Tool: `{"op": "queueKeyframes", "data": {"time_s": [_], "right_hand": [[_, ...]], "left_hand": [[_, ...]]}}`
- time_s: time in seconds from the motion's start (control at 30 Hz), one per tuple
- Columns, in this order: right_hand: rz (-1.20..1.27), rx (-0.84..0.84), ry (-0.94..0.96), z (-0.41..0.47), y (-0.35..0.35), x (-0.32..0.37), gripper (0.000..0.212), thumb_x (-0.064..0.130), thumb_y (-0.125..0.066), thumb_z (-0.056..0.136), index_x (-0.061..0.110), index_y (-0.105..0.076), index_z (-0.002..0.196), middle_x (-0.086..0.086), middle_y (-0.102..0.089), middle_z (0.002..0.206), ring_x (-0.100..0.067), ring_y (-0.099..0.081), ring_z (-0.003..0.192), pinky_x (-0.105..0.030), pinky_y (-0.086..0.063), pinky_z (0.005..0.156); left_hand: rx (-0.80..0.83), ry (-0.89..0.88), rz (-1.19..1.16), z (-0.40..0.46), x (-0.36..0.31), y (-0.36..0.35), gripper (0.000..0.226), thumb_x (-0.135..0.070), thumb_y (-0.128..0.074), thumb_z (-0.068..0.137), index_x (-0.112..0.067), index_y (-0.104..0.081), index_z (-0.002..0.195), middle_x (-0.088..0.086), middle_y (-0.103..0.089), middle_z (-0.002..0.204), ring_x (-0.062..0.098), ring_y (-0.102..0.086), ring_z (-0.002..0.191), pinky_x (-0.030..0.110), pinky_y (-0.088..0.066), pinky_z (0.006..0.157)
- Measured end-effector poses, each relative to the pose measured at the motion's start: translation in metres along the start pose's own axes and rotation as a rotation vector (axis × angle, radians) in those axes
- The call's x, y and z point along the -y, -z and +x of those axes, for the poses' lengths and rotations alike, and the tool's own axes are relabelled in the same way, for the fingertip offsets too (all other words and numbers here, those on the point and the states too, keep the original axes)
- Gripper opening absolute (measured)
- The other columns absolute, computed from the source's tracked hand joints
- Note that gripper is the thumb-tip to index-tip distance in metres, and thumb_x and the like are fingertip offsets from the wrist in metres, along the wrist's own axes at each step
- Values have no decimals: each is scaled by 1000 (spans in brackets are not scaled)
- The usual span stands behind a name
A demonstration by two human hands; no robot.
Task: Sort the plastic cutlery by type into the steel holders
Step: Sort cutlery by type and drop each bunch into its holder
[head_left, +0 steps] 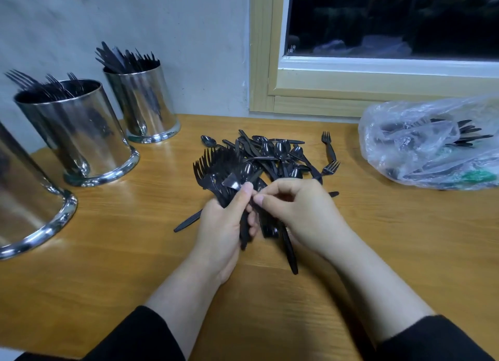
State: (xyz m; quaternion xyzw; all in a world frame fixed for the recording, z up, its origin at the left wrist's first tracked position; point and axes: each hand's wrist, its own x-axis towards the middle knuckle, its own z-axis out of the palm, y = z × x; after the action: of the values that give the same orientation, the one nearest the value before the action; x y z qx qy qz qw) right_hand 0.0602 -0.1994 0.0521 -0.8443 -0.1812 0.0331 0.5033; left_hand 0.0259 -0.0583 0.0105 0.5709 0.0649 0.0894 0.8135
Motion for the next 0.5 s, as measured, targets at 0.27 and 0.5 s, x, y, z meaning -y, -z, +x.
{"op": "queueKeyframes", "data": {"time_s": [0.27, 0.5], "right_hand": [[-735, 82, -31, 15, 52, -55, 35, 20, -59, 95, 30, -63, 129, 8, -52, 120, -17, -44, 118, -46, -41, 102], [-665, 47, -21, 17, 56, -58, 6, 25, -68, 93, 31, -67, 93, 12, -54, 96, -13, -55, 96, -25, -43, 81]], "left_hand": [[-30, 18, -74, 0, -3, 0, 38, -33, -52, 104, -11, -61, 75, 10, -60, 78, 23, -62, 76, 38, -53, 75], [25, 9, 11, -2, -6, -1, 44, -36, -53, 104, -19, -48, 63, 4, -38, 60, 17, -41, 53, 32, -41, 57]]}}
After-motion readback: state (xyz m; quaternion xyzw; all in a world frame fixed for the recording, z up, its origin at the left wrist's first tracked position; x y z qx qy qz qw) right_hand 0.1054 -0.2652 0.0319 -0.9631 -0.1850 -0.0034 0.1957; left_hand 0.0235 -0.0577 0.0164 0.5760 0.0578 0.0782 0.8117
